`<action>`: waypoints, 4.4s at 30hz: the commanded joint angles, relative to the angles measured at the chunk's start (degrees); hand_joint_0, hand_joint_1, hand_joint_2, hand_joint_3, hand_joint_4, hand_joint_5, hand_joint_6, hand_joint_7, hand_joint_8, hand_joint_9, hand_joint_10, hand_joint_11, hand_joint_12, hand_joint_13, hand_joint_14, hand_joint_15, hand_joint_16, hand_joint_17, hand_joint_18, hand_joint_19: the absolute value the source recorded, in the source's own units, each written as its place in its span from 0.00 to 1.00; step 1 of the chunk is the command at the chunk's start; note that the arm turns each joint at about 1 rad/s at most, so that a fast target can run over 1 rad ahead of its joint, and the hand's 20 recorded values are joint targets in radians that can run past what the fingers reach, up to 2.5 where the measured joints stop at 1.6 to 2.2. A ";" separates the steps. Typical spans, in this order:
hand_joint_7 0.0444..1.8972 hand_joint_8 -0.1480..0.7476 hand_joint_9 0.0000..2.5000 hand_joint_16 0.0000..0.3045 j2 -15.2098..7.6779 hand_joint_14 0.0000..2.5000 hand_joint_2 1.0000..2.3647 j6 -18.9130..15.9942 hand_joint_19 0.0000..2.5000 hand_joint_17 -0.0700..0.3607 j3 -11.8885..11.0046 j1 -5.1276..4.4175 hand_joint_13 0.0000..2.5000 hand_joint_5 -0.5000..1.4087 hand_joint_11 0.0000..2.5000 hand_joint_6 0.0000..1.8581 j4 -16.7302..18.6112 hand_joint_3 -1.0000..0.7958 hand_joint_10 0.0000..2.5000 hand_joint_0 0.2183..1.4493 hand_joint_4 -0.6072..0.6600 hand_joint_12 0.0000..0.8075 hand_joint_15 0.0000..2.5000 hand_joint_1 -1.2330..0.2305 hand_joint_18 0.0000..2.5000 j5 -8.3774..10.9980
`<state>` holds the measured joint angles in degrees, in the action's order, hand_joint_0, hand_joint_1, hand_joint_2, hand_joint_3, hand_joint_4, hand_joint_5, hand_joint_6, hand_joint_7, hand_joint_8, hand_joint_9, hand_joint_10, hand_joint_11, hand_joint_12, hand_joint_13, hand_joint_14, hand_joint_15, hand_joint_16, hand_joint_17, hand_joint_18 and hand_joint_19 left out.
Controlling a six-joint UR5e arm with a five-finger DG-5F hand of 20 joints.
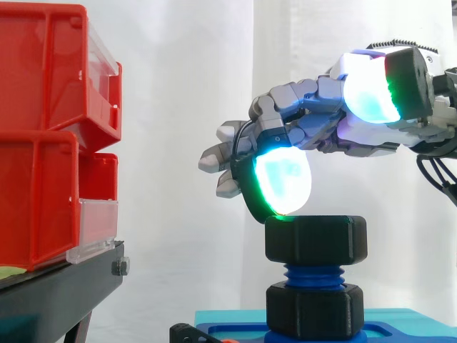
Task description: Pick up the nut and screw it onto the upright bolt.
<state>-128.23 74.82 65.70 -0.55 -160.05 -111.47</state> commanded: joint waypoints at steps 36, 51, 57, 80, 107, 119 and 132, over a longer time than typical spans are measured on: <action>0.34 0.45 0.19 0.13 -0.01 0.00 0.00 -0.12 0.00 0.37 -1.90 -0.60 0.05 0.15 0.00 0.27 -1.05 0.28 0.00 0.21 0.61 0.39 0.00 0.73 0.00 -0.41; 0.31 0.40 0.09 0.15 -0.01 0.00 0.00 -0.91 0.00 0.40 1.27 -3.06 0.00 0.16 0.00 0.27 1.32 0.28 0.00 0.20 0.57 0.41 0.00 0.80 0.00 3.45; 0.31 0.39 0.08 0.15 -0.01 0.00 0.00 0.32 0.00 0.40 1.88 -2.79 0.00 0.16 0.00 0.27 2.64 0.28 0.00 0.20 0.57 0.41 0.00 0.83 0.00 4.60; 0.49 0.44 0.18 0.13 -0.01 0.00 0.00 0.94 0.00 0.37 2.94 -2.53 0.03 0.23 0.00 0.27 2.90 0.28 0.00 0.23 0.68 0.39 0.00 0.81 0.00 4.77; 0.60 0.48 0.29 0.10 -0.01 0.00 0.00 -0.91 0.00 0.32 2.94 -2.09 0.11 0.24 0.00 0.27 1.23 0.28 0.00 0.24 0.66 0.35 0.00 0.76 0.00 4.60; 0.70 0.49 0.35 0.09 -0.01 0.00 0.00 -0.91 0.00 0.30 2.76 -1.39 0.15 0.27 0.00 0.27 1.32 0.28 0.00 0.24 0.63 0.32 0.00 0.74 0.00 4.33; 0.75 0.50 0.43 0.07 -0.01 0.00 0.00 -0.82 0.00 0.28 2.50 -0.51 0.20 0.28 0.00 0.27 1.32 0.28 0.00 0.25 0.60 0.30 0.00 0.71 0.05 3.54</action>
<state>-128.21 73.97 68.21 -1.28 -158.73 -107.97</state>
